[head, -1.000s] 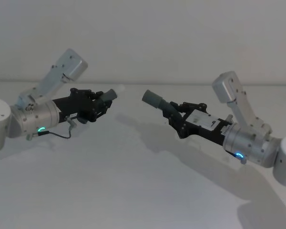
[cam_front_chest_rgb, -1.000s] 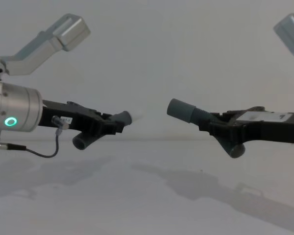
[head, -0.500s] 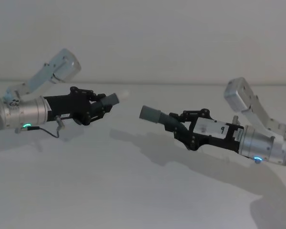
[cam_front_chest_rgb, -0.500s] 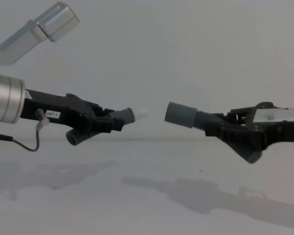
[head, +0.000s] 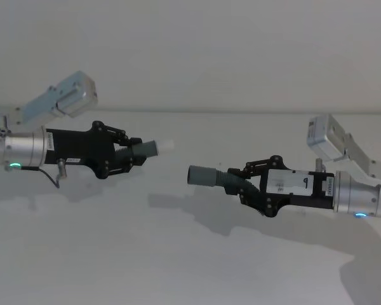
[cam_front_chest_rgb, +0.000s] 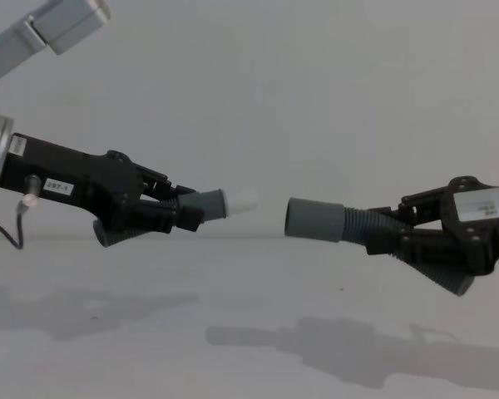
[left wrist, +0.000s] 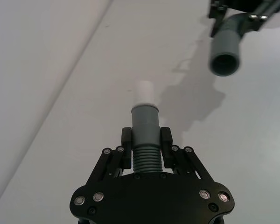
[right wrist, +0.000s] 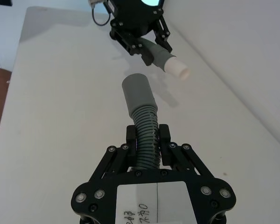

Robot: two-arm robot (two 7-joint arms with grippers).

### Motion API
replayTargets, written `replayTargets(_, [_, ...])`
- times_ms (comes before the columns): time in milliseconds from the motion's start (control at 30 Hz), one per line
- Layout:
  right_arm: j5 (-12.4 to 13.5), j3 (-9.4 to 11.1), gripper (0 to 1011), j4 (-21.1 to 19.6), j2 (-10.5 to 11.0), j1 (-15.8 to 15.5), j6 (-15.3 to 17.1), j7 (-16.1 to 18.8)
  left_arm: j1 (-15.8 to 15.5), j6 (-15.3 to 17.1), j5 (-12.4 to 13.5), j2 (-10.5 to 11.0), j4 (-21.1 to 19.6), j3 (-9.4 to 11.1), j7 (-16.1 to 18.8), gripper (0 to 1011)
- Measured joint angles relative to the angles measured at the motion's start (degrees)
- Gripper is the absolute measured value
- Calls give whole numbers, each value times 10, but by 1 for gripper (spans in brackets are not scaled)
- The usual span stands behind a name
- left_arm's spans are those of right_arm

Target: Use both hands to pick up one end of the pipe from the table, align the ends, and insert them.

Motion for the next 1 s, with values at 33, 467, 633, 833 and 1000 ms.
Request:
replayTargets(33, [0, -1, 274, -1, 2, 0, 0, 2, -2, -4, -1, 4, -2, 3, -12, 353])
replayTargets(467, [-6, -13, 274, -9, 16, 3, -1, 7, -15, -22, -4, 34, -31, 23, -74, 353])
replayTargets(633, [-10, -17, 274, -11, 18, 5, 0, 4, -18, -23, -2, 42, -42, 31, -87, 353])
replayTargets(833, [-12, -21, 274, -13, 20, 6, 1, 0, -21, -24, 0, 49, -49, 38, -97, 353])
replayTargets(1000, [-14, -24, 274, -14, 21, 7, 4, -5, -24, -25, 0, 51, -52, 44, -103, 353])
